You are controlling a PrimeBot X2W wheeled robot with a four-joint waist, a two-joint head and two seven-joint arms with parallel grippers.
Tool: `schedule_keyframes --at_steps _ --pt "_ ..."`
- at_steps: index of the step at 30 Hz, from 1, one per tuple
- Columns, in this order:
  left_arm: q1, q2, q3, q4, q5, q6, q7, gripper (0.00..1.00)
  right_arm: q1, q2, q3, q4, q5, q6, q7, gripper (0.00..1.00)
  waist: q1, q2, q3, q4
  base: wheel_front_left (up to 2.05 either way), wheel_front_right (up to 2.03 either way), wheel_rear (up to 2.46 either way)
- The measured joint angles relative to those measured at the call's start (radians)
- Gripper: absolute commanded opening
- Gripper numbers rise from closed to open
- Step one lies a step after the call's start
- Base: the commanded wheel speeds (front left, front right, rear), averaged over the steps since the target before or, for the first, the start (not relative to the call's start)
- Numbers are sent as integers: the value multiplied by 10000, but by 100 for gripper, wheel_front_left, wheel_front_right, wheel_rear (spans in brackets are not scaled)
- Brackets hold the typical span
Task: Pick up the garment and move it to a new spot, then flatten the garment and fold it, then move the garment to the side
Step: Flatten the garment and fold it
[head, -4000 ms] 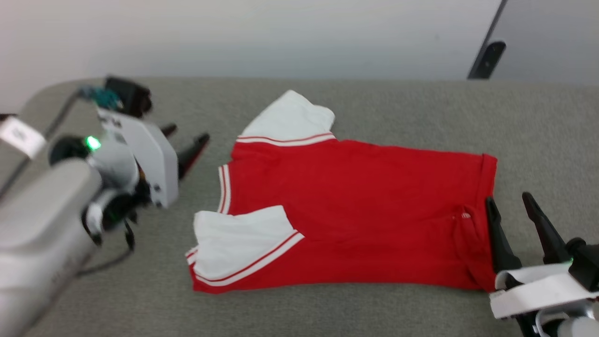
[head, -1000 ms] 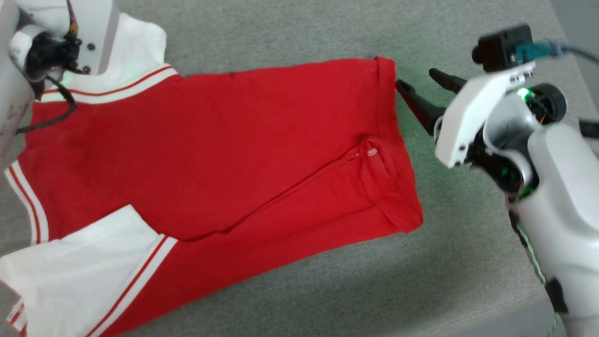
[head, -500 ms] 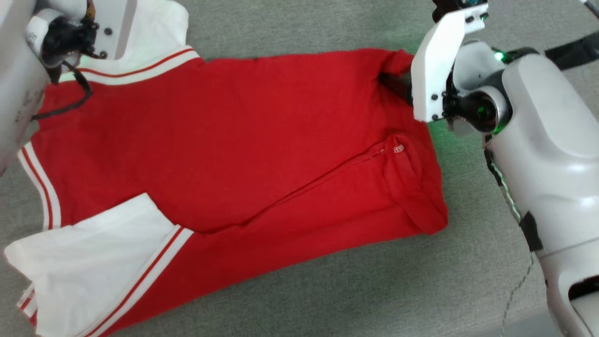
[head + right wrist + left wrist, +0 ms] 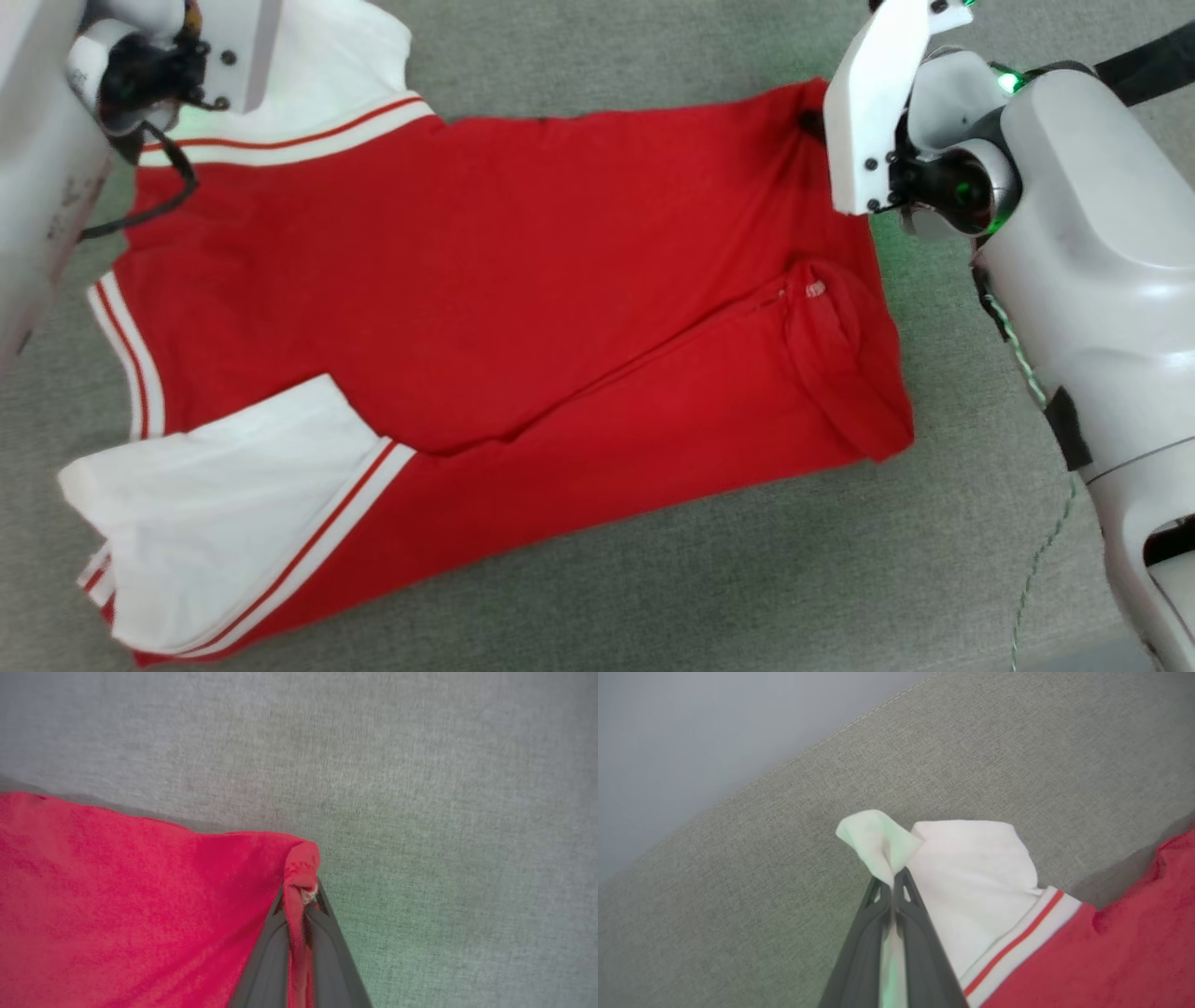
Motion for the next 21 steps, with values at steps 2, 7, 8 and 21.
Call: schedule_keyframes --at_steps 2,7,8,21 --pt "-4 -81 27 -4 -134 0 -150 0 1 -107 69 -33 163 0 -332 0 -1 0 -80 73 0 0 0" --pt "216 -176 159 -360 -759 0 -441 0 349 -579 662 -541 633 0 -943 0 0 0 -411 299 0 0 0" --pt "308 -151 109 -500 -792 0 -462 0 500 -746 817 -675 769 0 -988 0 0 0 -497 355 0 0 0" --pt "2173 905 -148 -2458 -1641 0 -917 0 3057 -3033 2150 -2541 2090 0 -928 0 0 0 -2041 1360 0 0 0"
